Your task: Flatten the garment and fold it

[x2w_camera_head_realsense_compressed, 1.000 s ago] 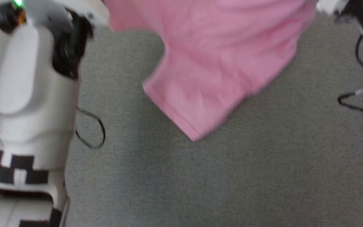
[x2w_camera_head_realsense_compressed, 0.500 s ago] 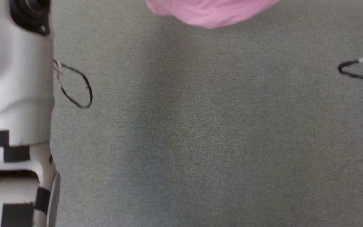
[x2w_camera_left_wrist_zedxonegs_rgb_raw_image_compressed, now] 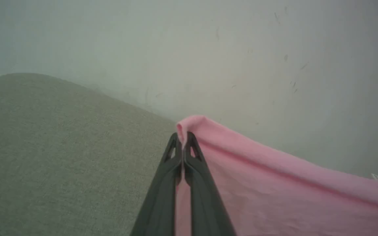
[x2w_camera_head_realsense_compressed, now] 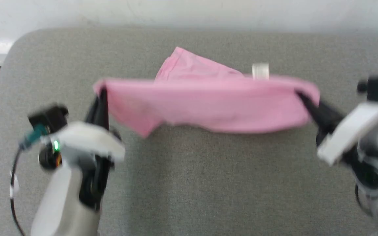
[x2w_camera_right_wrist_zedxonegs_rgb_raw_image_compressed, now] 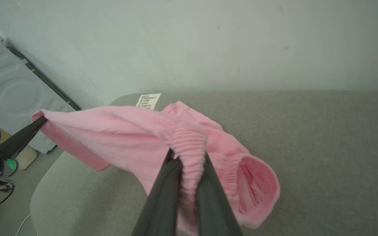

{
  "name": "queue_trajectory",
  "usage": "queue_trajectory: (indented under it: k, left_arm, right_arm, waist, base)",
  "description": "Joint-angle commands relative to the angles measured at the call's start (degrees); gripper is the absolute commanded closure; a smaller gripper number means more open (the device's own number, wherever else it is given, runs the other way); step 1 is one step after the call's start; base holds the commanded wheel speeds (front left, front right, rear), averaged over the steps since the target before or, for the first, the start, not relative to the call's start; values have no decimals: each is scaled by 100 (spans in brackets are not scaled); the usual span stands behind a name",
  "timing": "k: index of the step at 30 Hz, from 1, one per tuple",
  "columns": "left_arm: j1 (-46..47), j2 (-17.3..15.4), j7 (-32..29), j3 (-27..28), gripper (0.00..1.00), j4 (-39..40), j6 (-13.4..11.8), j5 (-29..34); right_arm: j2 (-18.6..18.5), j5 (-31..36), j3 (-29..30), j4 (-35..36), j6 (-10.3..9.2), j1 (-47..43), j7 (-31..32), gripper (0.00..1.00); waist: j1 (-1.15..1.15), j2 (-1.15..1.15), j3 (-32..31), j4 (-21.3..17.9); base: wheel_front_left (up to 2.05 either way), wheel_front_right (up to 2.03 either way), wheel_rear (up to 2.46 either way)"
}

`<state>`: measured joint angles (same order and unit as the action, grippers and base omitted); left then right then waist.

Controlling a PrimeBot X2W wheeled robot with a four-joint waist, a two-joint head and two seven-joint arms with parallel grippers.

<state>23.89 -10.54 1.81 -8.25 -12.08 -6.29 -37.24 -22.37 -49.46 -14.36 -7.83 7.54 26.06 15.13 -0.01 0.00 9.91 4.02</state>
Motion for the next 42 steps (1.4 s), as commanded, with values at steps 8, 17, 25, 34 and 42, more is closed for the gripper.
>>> queue_trajectory:
  k: [8, 17, 25, 34, 42]
  left_arm:
    - [-2493, -236, -901, -22, 100, 985, -765, -116]
    - [-3485, -361, -1537, -46, 100, 1548, -1332, -139]
    - [-2739, -486, -1369, -143, 100, 1769, -1153, 92]
    - [-505, -458, -1455, -663, 100, 697, -534, 402]
    - [1175, -248, -1352, -911, 100, -722, -218, 619]
  right_arm:
    - [-336, 201, -5, 832, -5, -2460, 556, 100]
    - [-411, 575, -55, 1059, -5, -3420, 1394, 100]
    - [32, 813, 600, 1340, -5, -3310, 1361, 100]
    - [668, 1262, 1205, 1360, -5, -2678, 1693, 100]
    - [916, 1331, 1171, 1364, -5, -1967, 1638, 100]
  waist:
    - [1, 0, -694, 20]
    - [1, 0, -891, -22]
    - [1, 0, -793, -101]
    - [1, 0, -162, -522]
    - [1, 0, 615, -993]
  base:
    - [0, 0, 0]
    - [0, 0, 0]
    - [0, 0, 0]
    - [0, 0, 0]
    - [0, 0, 0]
